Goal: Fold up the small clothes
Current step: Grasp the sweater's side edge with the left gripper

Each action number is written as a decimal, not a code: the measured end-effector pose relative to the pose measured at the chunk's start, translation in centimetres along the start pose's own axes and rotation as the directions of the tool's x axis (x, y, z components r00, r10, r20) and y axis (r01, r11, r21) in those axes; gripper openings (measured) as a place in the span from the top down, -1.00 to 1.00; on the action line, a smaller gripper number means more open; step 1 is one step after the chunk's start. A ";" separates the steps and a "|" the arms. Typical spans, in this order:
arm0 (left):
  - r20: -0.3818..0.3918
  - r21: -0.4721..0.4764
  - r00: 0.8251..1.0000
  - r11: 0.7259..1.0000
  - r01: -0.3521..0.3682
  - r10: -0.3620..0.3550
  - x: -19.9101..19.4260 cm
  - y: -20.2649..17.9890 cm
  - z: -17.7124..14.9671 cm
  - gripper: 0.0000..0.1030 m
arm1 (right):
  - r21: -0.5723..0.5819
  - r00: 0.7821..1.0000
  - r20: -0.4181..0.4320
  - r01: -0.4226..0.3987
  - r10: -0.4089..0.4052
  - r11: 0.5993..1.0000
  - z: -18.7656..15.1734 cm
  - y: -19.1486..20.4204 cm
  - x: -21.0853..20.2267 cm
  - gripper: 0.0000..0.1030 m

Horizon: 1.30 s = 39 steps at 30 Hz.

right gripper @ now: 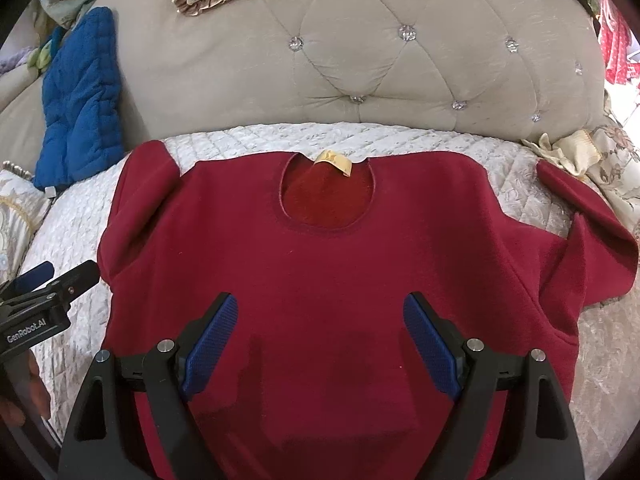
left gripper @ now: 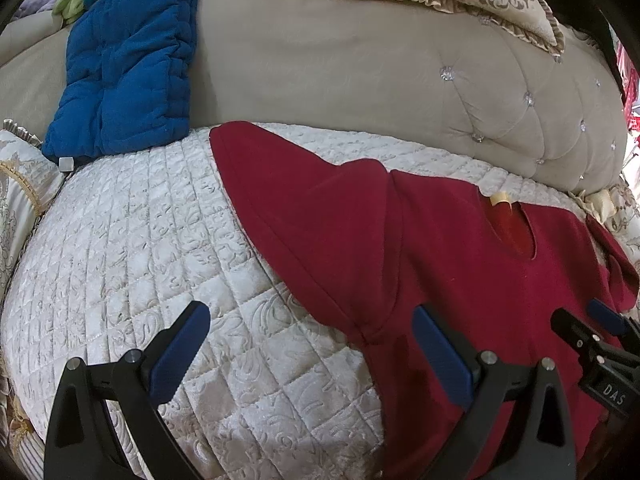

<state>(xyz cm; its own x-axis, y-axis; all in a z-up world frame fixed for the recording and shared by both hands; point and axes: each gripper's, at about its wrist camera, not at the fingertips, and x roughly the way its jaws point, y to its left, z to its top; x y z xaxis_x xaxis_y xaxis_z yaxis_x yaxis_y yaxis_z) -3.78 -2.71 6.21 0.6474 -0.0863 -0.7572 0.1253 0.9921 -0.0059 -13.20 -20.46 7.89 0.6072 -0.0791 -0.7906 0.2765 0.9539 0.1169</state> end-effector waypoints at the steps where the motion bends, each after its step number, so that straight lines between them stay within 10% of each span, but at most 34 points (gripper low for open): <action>1: 0.000 0.001 1.000 1.000 0.002 -0.002 0.0 0.1 0.0 -0.99 | -0.002 1.000 0.002 0.000 0.000 1.000 0.0 0.0 0.0 -0.30; 22: -0.029 -0.130 1.000 0.992 -0.006 0.002 0.8 5.3 3.7 -0.99 | -0.053 1.000 0.004 -0.023 0.023 0.998 0.1 1.0 -0.3 -0.30; 39: -0.164 -0.291 0.984 0.950 -0.113 0.067 16.7 11.3 12.9 -0.65 | -0.042 0.991 -0.044 -0.127 0.125 0.991 -0.3 0.6 1.0 -0.30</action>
<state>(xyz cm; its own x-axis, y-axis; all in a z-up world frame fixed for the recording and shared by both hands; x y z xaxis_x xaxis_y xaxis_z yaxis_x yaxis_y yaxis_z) 18.17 5.88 1.96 0.5222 -0.0034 -0.8528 -0.1729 0.9788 -0.1098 -12.61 -19.85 7.01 0.6033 0.0537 -0.7957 0.1656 0.9676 0.1908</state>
